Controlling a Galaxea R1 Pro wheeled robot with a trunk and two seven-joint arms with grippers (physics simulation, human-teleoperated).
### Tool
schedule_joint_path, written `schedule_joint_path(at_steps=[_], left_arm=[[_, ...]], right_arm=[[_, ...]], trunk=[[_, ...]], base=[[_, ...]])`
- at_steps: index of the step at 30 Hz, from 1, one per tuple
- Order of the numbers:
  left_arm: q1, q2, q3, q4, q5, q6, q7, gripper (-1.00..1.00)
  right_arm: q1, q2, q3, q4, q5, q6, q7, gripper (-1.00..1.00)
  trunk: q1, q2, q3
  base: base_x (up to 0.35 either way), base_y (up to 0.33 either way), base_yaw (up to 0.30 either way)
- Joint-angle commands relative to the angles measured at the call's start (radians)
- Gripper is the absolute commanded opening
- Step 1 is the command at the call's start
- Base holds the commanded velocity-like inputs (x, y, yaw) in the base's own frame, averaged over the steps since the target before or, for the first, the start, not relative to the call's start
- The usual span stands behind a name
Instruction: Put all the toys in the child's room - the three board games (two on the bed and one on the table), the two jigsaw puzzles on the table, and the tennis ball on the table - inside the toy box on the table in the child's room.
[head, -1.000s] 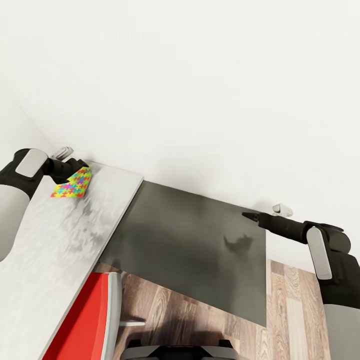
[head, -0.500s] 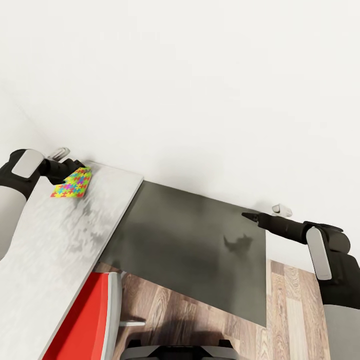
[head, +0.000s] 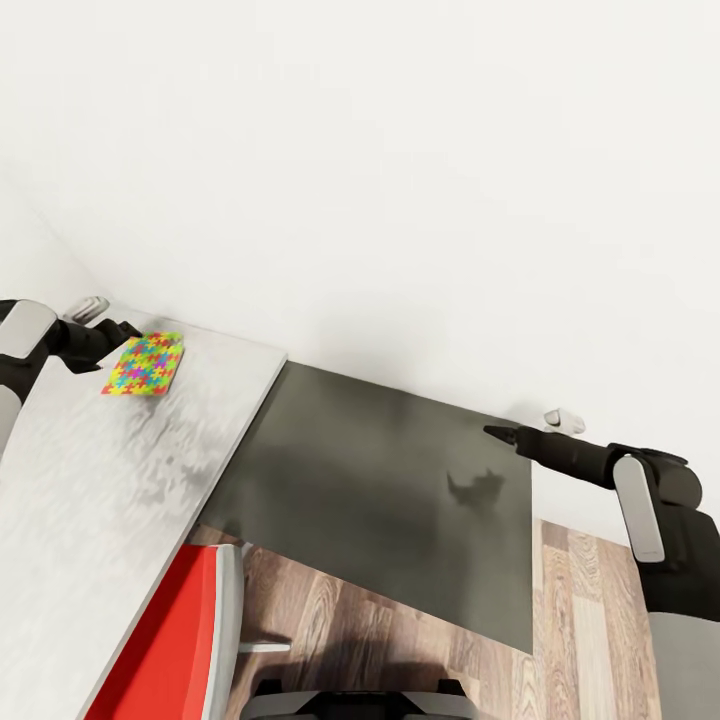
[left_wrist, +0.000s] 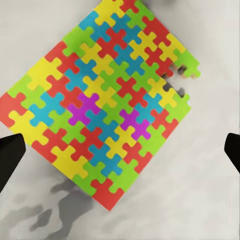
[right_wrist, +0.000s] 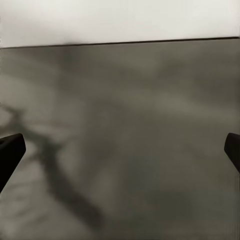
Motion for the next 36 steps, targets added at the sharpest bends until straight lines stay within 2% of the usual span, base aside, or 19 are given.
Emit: schedule_joint_path(at_steps=[1, 36], left_arm=[[-0.001, 0.006, -0.007, -0.001, 0.011, 0.001, 0.009, 1.0], [-0.015, 0.058, -0.009, 0.0, 0.005, -0.018, 0.004, 1.0]], right_arm=[[0.002, 0.0, -0.001, -0.004, 0.009, 0.004, 0.01, 1.0], [0.037, 0.0, 0.0, -0.065, 0.007, 0.004, 0.01, 1.0]], trunk=[[0.001, -0.002, -0.001], [0.001, -0.002, -0.004]], base=[[0.0, 0.0, 0.0], [0.0, 0.0, 0.0]])
